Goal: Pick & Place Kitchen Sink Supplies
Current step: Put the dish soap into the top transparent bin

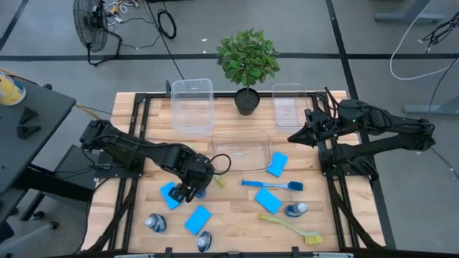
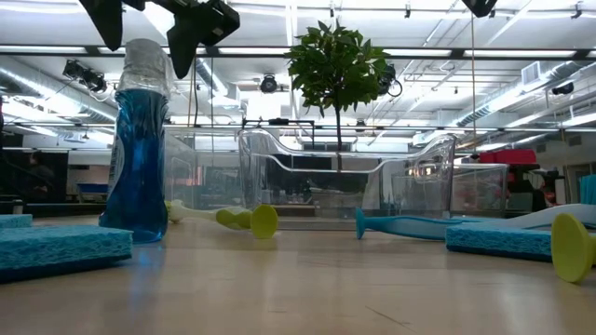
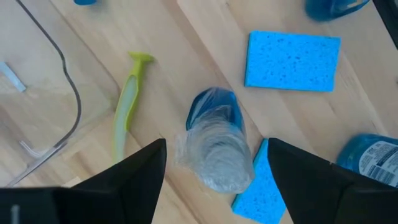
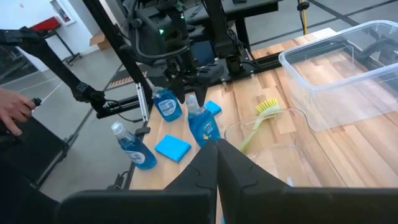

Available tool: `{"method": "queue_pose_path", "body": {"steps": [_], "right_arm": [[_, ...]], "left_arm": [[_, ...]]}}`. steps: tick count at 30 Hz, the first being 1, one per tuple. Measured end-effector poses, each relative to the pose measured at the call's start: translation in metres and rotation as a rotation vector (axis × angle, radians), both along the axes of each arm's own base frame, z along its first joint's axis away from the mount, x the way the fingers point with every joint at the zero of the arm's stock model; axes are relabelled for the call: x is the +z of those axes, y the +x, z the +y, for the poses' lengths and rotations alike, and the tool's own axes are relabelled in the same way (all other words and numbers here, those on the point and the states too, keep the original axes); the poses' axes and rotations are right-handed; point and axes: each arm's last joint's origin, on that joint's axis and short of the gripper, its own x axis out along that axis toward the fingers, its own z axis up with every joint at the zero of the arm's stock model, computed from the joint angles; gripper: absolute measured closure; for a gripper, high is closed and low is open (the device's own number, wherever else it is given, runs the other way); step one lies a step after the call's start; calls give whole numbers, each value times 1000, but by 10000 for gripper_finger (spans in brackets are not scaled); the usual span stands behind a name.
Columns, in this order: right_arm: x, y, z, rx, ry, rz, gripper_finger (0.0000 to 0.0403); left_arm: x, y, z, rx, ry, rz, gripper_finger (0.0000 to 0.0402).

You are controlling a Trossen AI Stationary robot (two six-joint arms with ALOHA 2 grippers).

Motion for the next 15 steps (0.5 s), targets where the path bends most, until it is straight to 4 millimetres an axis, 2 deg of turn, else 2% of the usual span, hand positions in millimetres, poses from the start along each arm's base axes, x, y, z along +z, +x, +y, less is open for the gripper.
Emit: {"method": "queue_pose_path", "body": {"steps": [15], "right_arm": [[0, 0, 0, 0, 0, 2, 398]], "left_arm": [[-10, 5, -2, 8, 8, 35, 126]]}}
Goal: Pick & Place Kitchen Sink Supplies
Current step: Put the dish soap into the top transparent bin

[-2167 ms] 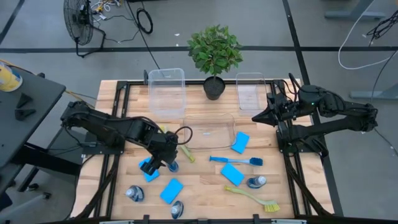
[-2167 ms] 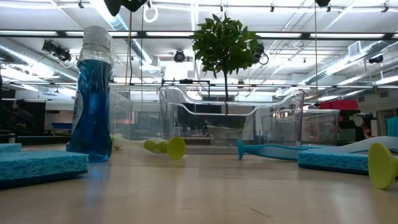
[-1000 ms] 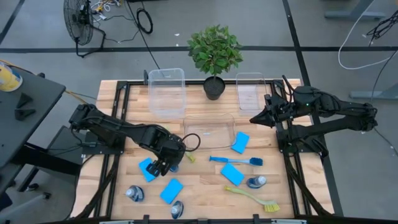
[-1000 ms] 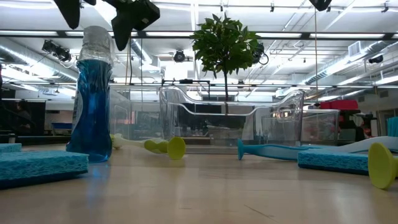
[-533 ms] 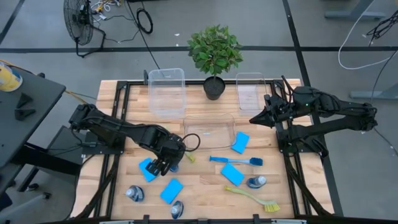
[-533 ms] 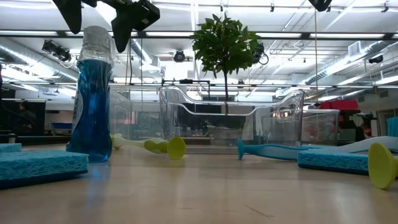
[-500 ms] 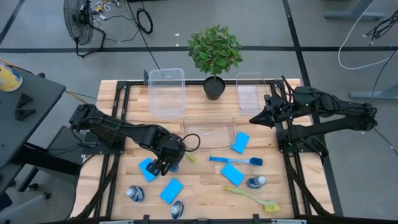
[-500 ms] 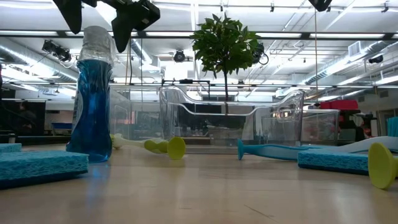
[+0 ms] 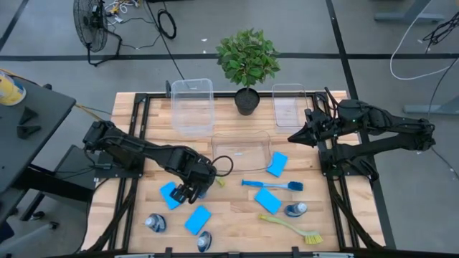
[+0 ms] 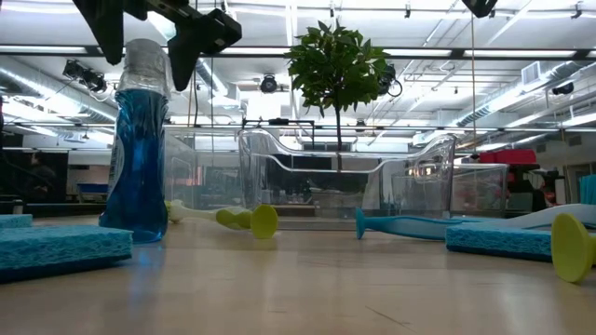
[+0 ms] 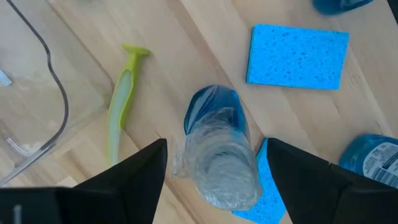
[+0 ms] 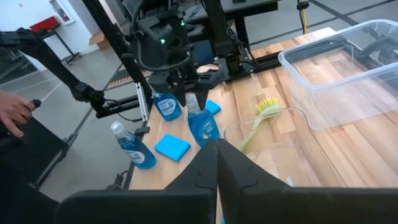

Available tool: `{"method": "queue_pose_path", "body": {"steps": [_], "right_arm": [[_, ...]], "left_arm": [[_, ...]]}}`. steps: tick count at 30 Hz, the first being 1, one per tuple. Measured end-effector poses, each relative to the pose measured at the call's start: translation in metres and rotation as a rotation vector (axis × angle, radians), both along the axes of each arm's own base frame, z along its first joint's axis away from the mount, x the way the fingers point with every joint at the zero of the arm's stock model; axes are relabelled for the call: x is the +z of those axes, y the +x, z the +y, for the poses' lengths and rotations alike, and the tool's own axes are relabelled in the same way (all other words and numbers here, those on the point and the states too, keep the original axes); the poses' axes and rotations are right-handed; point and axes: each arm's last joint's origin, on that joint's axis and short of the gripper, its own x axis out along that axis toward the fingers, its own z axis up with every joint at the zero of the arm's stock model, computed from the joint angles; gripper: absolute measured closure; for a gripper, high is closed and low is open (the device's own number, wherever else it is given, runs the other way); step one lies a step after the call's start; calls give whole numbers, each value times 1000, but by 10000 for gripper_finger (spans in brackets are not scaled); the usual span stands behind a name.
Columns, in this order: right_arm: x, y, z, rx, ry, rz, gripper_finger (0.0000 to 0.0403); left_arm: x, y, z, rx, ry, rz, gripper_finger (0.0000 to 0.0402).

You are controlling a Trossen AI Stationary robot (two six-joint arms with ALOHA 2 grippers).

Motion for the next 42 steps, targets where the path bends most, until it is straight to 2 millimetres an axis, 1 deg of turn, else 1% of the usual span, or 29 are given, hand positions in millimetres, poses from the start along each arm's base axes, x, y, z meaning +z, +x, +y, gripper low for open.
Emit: {"method": "queue_pose_path", "body": {"steps": [3, 14, 19, 31, 34, 38, 42], "right_arm": [[0, 0, 0, 1, 0, 0, 399], [0, 0, 0, 0, 0, 0, 399], [0, 0, 0, 0, -1, 0, 399], [0, 0, 0, 0, -1, 0, 399], [0, 0, 0, 2, -8, -1, 399], [0, 0, 0, 8, -26, -7, 399], [0, 0, 0, 10, -32, -9, 399]], "left_arm": [[0, -1, 0, -8, -12, 11, 142], [-1, -2, 0, -11, -16, 30, 228], [-1, -2, 0, -10, -16, 27, 255], [0, -1, 0, 41, -26, 23, 260], [3, 0, 0, 43, -24, 16, 260], [17, 3, -1, 39, -30, -29, 260], [40, 7, 0, 47, -28, -91, 260]]}}
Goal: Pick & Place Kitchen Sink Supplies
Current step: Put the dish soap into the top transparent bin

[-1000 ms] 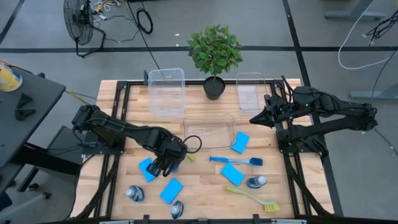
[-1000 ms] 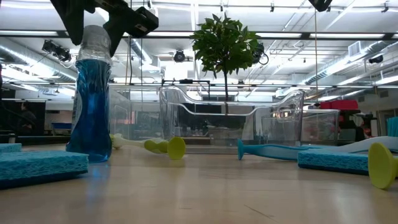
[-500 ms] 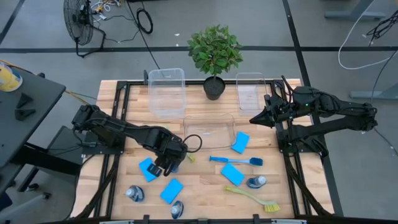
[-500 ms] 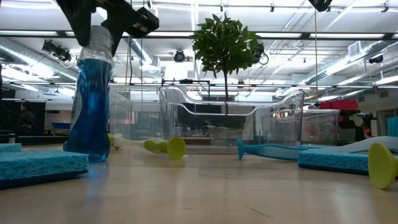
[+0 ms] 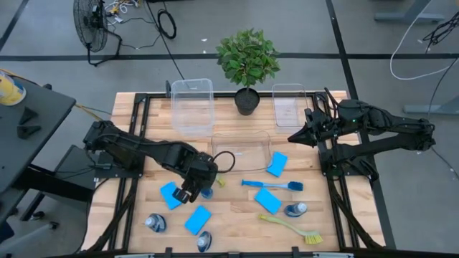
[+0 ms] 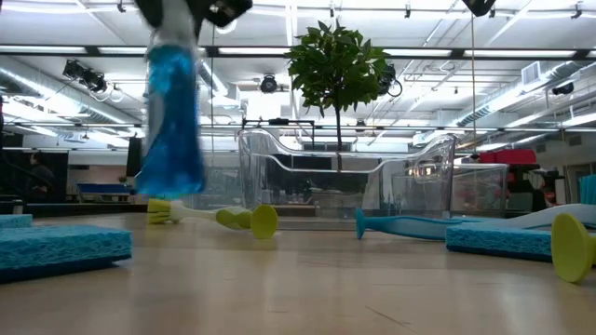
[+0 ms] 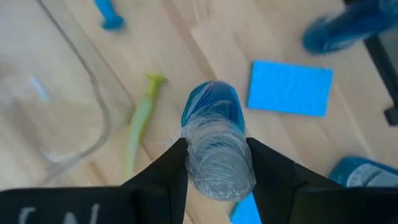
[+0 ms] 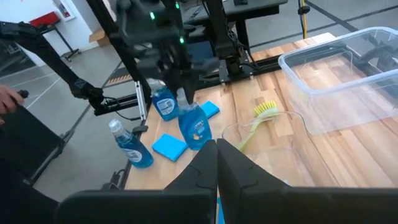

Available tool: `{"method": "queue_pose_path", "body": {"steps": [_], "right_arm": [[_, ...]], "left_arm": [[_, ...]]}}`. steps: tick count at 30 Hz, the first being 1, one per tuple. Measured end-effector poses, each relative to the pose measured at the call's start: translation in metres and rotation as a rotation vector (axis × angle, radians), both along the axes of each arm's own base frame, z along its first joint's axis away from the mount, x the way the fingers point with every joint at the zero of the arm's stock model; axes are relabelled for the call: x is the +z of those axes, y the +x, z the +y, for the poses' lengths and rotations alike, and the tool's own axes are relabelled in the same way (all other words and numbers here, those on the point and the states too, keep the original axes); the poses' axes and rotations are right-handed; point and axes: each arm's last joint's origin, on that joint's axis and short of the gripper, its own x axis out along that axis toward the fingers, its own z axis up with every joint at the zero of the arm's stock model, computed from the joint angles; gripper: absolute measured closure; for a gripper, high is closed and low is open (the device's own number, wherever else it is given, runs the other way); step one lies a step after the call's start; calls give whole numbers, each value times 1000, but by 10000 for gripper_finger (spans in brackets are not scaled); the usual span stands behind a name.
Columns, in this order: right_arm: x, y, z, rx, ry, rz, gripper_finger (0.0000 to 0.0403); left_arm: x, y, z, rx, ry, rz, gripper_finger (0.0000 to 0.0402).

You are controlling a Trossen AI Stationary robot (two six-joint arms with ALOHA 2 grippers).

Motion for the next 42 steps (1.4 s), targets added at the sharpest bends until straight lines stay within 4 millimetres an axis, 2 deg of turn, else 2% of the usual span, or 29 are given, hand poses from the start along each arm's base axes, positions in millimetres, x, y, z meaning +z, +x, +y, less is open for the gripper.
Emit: {"method": "queue_pose_path", "body": {"steps": [11, 18, 27, 37, 42], "right_arm": [[2, 1, -1, -25, -36, -22, 399], [2, 1, -1, -20, -52, -25, 399], [3, 1, -1, -19, -57, -45, 399], [23, 4, -1, -16, -133, -256, 399], [29, 5, -4, -117, -184, -320, 399]], "left_arm": [[82, 9, 30, 159, 20, -273, 260], [117, 8, 57, 279, 67, -414, 260], [134, 7, 82, 344, 91, -491, 260], [150, 6, 97, 383, 91, -582, 260], [155, 8, 103, 404, 89, -625, 260]]}}
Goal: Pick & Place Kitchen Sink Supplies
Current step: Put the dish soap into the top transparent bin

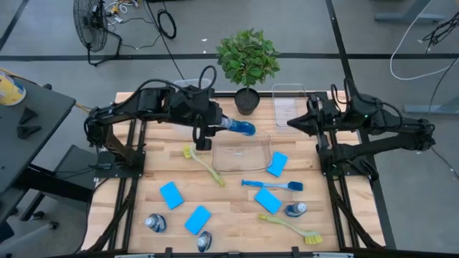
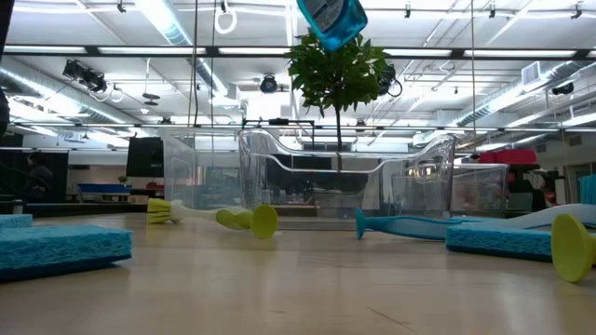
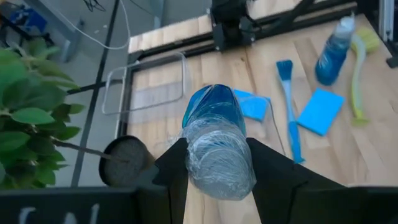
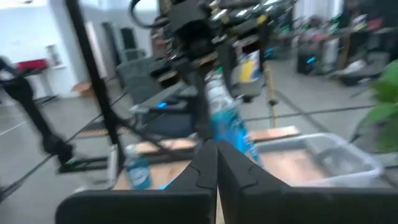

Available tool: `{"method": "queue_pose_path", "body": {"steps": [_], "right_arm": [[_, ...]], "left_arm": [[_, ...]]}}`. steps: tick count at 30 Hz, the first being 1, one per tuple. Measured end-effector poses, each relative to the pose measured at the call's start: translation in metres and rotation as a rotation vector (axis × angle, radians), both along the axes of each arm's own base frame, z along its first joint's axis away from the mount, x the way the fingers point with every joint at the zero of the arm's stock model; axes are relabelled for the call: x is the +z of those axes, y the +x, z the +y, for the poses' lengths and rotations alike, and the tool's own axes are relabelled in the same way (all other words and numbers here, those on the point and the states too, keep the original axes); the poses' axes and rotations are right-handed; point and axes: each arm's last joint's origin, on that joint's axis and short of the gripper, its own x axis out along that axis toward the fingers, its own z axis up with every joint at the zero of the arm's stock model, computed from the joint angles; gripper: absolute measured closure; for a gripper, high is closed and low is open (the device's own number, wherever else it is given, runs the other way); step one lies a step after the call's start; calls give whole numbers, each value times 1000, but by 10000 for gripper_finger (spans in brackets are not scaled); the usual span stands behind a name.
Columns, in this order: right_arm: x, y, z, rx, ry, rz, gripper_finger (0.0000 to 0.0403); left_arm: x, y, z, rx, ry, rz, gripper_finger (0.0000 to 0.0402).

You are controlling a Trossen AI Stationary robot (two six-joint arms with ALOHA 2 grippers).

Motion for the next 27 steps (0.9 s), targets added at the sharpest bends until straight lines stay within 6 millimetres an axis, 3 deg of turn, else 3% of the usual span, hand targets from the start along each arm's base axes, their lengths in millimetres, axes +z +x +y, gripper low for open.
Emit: {"method": "queue_pose_path", "body": {"steps": [13, 27], "right_arm": [[17, 8, -1, -46, -67, -190, 395], [10, 24, -1, -45, -70, -133, 385]], "left_arm": [[8, 5, 12, 36, 3, -105, 259], [16, 9, 12, 20, 25, -193, 261]]}}
